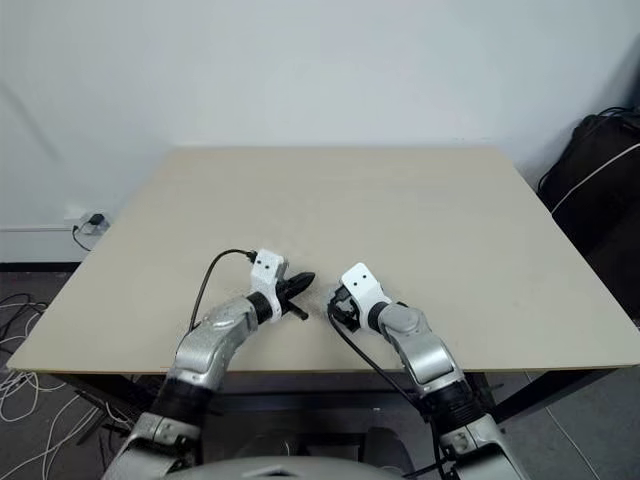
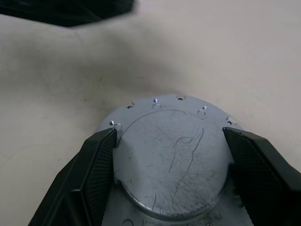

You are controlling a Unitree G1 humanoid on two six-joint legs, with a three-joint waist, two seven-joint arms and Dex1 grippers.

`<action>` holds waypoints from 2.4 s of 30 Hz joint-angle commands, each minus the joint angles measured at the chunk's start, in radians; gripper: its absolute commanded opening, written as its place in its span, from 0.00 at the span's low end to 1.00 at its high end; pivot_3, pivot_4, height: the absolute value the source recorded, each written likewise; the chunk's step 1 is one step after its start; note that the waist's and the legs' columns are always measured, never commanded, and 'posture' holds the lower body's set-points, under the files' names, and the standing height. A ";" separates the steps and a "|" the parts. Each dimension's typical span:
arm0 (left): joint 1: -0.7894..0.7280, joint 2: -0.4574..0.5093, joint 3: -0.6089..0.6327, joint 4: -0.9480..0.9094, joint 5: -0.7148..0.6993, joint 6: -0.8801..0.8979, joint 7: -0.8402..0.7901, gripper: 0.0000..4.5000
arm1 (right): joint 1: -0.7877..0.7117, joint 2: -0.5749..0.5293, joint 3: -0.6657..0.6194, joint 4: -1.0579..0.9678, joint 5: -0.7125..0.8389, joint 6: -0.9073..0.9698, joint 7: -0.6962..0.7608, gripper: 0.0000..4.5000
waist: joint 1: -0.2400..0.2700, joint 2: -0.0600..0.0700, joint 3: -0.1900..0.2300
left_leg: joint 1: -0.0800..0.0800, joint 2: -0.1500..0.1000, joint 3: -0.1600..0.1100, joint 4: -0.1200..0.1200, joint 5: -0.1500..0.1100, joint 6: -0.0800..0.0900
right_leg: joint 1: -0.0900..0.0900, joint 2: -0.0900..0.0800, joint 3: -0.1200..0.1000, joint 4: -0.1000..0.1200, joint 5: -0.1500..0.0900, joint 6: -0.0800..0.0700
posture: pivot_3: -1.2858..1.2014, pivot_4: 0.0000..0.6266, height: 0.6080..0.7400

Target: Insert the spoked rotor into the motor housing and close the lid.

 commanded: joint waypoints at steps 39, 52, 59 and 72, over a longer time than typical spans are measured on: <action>-0.160 -0.043 -0.093 0.174 0.061 0.218 -0.039 0.00 | 0.097 -0.036 -0.042 -0.104 0.027 0.083 0.006 1.00 | 0.014 -0.002 0.000 | -0.001 -0.004 -0.003 -0.002 -0.004 0.001 | 0.000 -0.002 0.002 -0.002 -0.003 0.004 | 0.52 0.00 1.00; -0.140 -0.038 -0.087 0.160 0.059 0.213 -0.043 0.00 | 0.284 -0.175 -0.224 -0.415 0.171 0.080 0.091 1.00 | 0.018 -0.005 0.003 | -0.003 -0.005 -0.002 -0.001 -0.007 0.000 | -0.001 -0.006 0.002 -0.003 -0.005 0.007 | 0.52 0.00 1.00; -0.133 -0.036 -0.097 0.152 0.057 0.211 -0.060 0.00 | 0.247 0.025 -0.446 -0.400 0.338 0.273 -0.084 1.00 | 0.021 -0.007 0.004 | -0.004 -0.005 -0.003 -0.001 -0.007 0.000 | -0.001 -0.006 0.002 -0.003 -0.005 0.007 | 0.52 0.00 1.00; -0.123 -0.033 -0.098 0.141 0.059 0.207 -0.077 0.00 | 0.109 0.300 -0.620 -0.206 0.553 0.588 -0.239 1.00 | 0.022 -0.003 0.001 | -0.010 -0.006 -0.002 -0.001 -0.005 0.004 | -0.009 -0.007 0.003 -0.002 -0.001 0.000 | 0.52 0.00 1.00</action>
